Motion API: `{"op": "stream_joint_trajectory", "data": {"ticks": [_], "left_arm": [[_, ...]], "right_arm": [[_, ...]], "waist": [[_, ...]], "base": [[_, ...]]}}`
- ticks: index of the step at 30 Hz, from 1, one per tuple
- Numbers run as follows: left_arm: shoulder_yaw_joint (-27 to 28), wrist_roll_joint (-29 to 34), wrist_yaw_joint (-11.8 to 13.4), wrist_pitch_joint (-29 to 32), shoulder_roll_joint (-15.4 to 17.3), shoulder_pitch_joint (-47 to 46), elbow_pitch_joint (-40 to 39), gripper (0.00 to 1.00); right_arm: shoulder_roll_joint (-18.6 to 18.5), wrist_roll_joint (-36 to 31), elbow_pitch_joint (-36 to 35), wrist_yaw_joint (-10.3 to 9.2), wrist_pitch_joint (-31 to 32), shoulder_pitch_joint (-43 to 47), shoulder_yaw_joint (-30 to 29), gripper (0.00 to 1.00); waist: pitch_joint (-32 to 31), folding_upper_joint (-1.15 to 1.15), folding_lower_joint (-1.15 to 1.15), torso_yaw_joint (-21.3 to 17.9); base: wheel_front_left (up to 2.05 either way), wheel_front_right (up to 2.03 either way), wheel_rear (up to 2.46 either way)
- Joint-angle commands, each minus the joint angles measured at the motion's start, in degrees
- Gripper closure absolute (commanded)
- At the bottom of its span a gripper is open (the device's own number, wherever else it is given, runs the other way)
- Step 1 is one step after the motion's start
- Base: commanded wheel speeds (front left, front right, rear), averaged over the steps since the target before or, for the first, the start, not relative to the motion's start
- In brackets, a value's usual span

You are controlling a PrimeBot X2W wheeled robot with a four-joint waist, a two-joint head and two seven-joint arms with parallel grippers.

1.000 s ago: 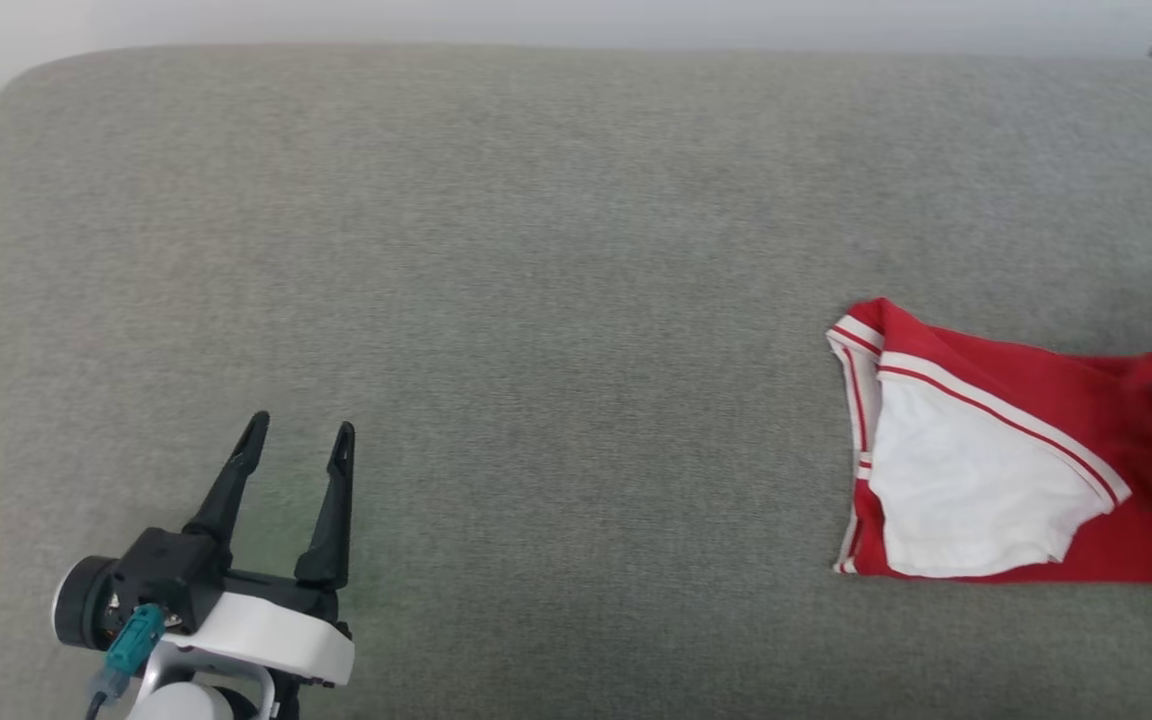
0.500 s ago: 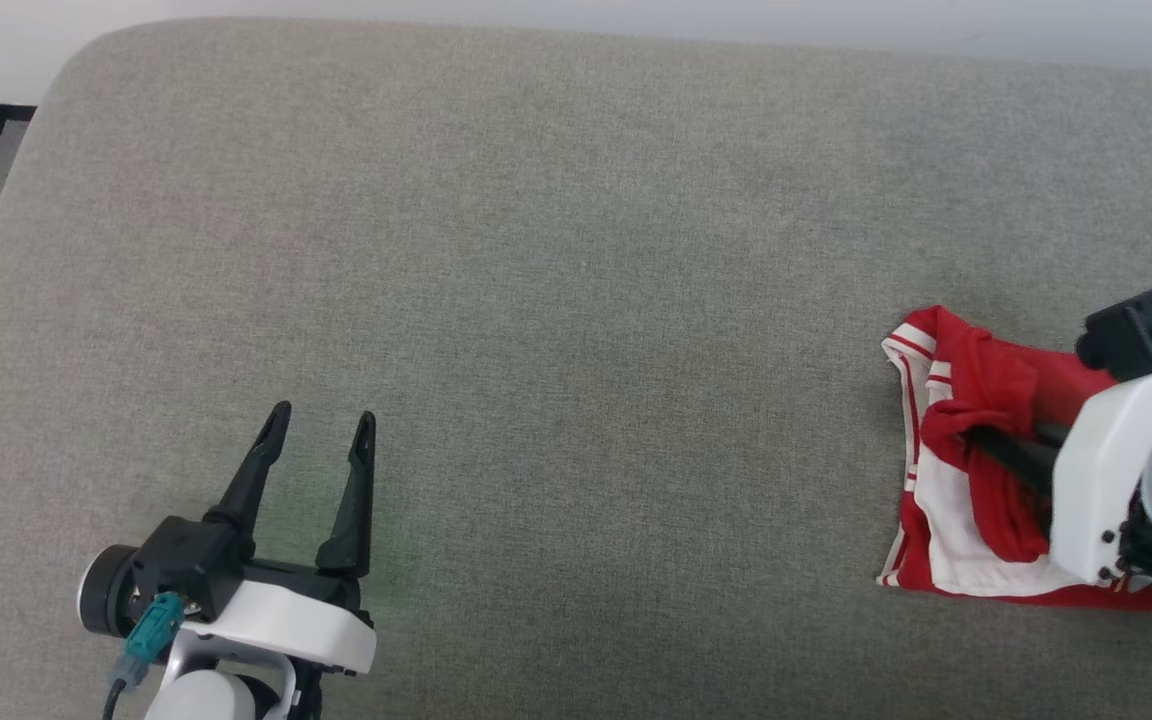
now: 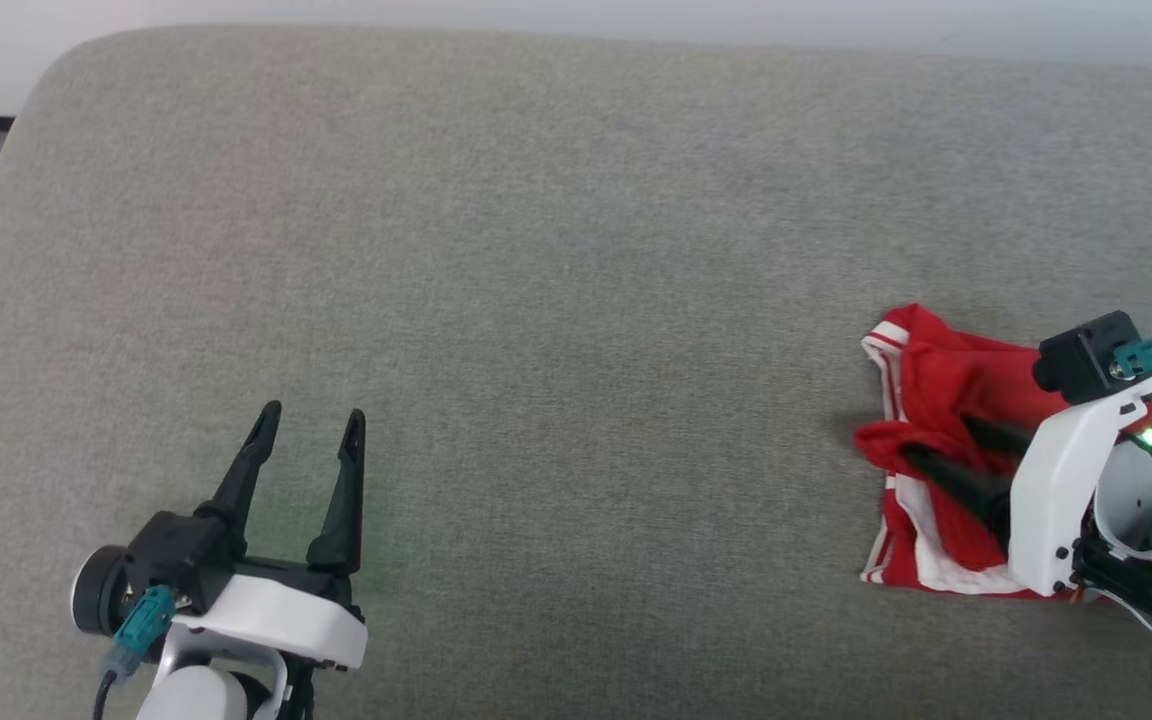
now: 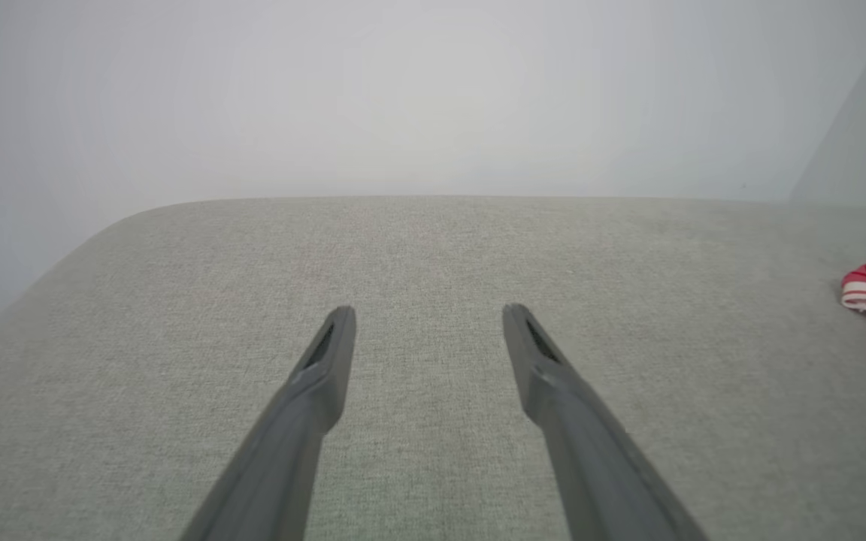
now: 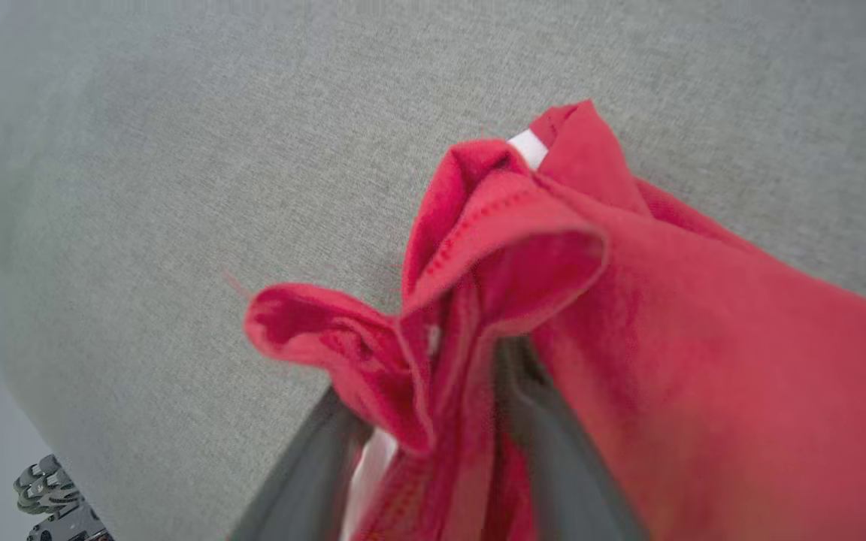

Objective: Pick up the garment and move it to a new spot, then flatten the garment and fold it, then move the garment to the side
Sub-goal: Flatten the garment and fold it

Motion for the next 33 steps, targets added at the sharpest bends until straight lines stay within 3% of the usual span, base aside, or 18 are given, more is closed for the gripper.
{"op": "stream_joint_trajectory", "data": {"ticks": [1, 8, 15, 24, 29, 33], "left_arm": [[0.15, -0.88, 0.14, -0.29, 0.31, 0.99, 0.28, 0.0], [0.04, -1.53, 0.15, -0.29, 0.9, 2.02, 1.86, 0.0], [0.13, -2.66, 0.14, -0.29, 0.94, 2.27, 3.33, 0.0], [1.87, -4.75, 0.15, -0.29, 0.55, 3.83, 5.27, 0.0], [3.29, -5.26, 0.14, -0.29, 0.0, 6.03, 4.97, 0.0], [4.6, -5.17, 0.14, -0.29, -0.07, 8.54, 3.75, 0.0]], "right_arm": [[-0.76, 0.81, -0.75, 0.0, -1.43, -0.47, 0.18, 0.0], [-3.32, 2.47, -0.75, 0.01, -6.5, 0.76, -0.94, 0.0], [-2.77, 3.57, 3.74, 0.0, -16.6, 2.51, -1.83, 0.0], [2.02, -1.35, 16.76, 0.01, -42.79, 4.98, -2.58, 0.0], [4.15, -7.18, 20.25, 0.0, -47.14, 6.42, -4.11, 0.0], [6.38, -11.7, 17.47, 0.0, -47.33, 8.3, -10.92, 0.0]], "waist": [[-1.02, 0.0, 0.0, -1.05], [-3.65, 0.0, 0.0, -3.84], [-5.45, 0.0, 0.0, -5.78], [-8.45, 0.0, 0.0, -6.66], [-10.55, 0.0, 0.0, -6.23], [-11.96, 0.0, 0.0, -5.73]], "base": [[0.0, 0.0, 0.0], [0.0, 0.0, 0.0], [0.0, 0.0, 0.0], [0.0, 0.0, 0.0], [0.0, 0.0, 0.0], [0.0, 0.0, 0.0]]}}
